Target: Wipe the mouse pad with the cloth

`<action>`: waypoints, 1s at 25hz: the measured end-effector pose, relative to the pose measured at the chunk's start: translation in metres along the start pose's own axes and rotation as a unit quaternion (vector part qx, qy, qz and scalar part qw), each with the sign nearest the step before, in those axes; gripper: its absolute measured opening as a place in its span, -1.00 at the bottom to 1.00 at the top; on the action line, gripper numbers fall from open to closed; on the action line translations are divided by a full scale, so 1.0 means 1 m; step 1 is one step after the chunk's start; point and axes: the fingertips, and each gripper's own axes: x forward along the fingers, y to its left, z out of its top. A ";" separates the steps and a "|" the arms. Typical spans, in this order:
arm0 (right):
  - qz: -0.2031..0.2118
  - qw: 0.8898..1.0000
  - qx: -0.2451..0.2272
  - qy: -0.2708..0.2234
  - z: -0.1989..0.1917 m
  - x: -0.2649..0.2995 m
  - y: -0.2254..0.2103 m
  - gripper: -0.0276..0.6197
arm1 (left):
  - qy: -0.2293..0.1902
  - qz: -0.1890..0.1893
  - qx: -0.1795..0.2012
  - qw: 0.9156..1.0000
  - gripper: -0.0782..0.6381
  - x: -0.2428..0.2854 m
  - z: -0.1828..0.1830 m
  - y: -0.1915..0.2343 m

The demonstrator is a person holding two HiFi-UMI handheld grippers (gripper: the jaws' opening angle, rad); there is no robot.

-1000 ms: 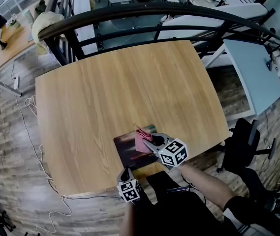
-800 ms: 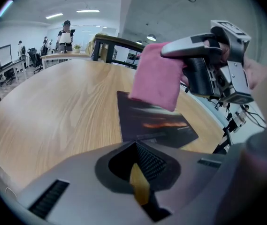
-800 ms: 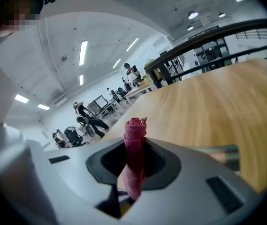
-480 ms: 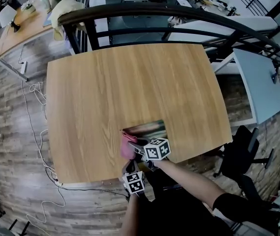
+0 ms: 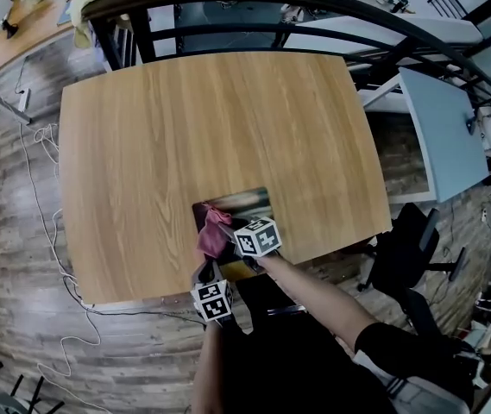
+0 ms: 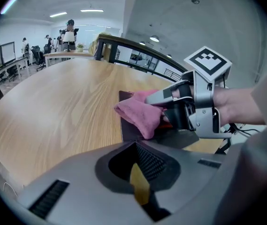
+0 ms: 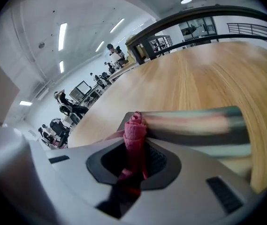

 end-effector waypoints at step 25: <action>-0.059 0.998 -0.032 0.008 -0.012 -0.068 -0.096 -0.69 | 0.022 0.022 0.006 1.000 -0.72 -0.001 -0.001 0.005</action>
